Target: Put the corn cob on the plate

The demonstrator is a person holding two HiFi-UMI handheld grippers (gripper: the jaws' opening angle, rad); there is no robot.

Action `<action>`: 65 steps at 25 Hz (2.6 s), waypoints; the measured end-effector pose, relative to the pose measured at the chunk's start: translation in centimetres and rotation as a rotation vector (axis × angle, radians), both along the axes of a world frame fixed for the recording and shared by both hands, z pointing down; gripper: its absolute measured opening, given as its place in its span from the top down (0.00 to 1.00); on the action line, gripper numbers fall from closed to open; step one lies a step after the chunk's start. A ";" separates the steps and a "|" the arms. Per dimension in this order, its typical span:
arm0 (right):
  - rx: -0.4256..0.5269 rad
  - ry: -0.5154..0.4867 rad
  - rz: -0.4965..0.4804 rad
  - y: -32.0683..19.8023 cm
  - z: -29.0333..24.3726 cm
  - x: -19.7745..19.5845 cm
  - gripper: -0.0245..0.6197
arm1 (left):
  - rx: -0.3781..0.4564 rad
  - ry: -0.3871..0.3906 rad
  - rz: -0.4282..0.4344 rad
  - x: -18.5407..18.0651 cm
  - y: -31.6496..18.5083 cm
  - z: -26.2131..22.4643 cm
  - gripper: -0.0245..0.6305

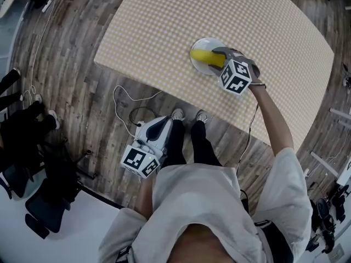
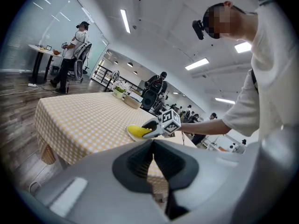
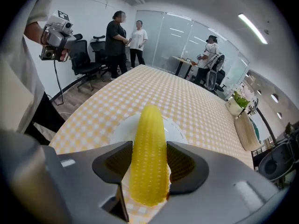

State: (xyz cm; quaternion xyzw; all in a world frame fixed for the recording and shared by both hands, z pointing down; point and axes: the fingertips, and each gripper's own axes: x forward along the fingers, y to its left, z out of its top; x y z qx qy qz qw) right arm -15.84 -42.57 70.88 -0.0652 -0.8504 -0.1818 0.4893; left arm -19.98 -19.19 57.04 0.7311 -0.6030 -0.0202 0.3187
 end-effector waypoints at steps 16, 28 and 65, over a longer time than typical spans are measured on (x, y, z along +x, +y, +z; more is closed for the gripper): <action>0.000 0.076 -0.061 0.2 0.5 -0.6 0.59 | 0.016 0.001 -0.030 -1.4 0.2 -0.5 0.95; 0.009 -0.011 -0.002 -0.3 -2.3 -0.1 0.51 | 0.036 -0.005 -0.001 -0.9 0.4 -1.1 0.95; -0.354 -1.070 0.843 9.0 -28.0 13.1 0.96 | 0.438 -0.160 0.213 2.1 -0.6 -17.5 0.95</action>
